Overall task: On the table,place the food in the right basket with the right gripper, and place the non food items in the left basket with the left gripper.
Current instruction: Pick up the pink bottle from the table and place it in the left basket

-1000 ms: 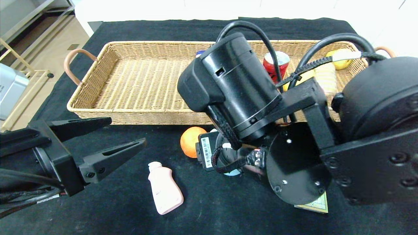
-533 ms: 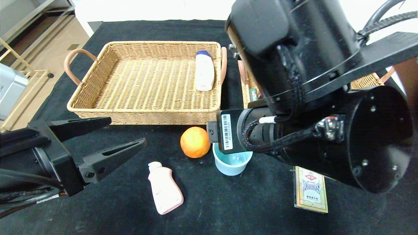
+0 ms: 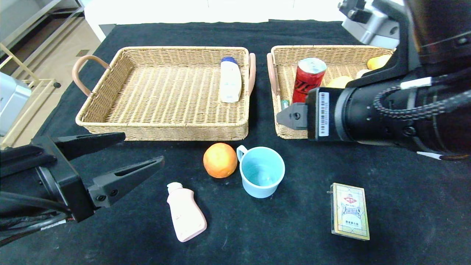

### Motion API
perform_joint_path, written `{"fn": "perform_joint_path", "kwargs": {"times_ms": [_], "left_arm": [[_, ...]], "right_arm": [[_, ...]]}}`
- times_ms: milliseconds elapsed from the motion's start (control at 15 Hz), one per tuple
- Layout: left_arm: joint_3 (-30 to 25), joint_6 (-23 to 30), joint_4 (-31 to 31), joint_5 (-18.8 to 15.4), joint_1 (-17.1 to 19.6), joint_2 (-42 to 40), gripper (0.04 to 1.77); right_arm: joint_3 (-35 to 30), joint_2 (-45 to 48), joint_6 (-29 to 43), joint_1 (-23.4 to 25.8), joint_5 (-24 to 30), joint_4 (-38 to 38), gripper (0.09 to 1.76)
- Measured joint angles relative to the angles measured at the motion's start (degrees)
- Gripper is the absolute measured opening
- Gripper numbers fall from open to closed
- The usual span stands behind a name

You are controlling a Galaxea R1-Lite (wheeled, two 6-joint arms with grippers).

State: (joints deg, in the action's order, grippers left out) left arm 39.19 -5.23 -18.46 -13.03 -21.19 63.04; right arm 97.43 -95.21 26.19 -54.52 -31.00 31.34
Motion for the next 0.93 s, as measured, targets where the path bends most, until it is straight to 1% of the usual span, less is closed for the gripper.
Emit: {"fn": "perform_joint_path", "kwargs": {"times_ms": [133, 333, 533, 667, 867, 933], "left_arm": [[0.0, 0.0, 0.0, 0.1, 0.0, 0.0, 1.72], [-0.1, -0.8, 0.0, 0.1, 0.0, 0.0, 1.72], [-0.4, -1.3, 0.1, 0.0, 0.0, -0.1, 1.72], [-0.4, -1.4, 0.1, 0.1, 0.0, -0.1, 1.72], [-0.4, -1.5, 0.1, 0.1, 0.0, -0.1, 1.72], [-0.4, -1.6, 0.1, 0.1, 0.0, -0.1, 1.72]], "right_arm": [[-3.4, 3.5, -2.5, 3.1, 3.2, -0.2, 1.68], [-8.3, 7.6, -4.5, 7.9, 5.9, -0.4, 1.69], [-14.6, 11.8, -9.8, 11.2, 12.3, -1.1, 1.70], [-18.0, 13.8, -12.8, 13.4, 16.7, -5.1, 1.70], [-25.6, 16.9, -20.4, 18.6, 27.7, -15.7, 1.70], [-27.9, 17.9, -22.6, 20.6, 30.6, -18.0, 1.70]]}}
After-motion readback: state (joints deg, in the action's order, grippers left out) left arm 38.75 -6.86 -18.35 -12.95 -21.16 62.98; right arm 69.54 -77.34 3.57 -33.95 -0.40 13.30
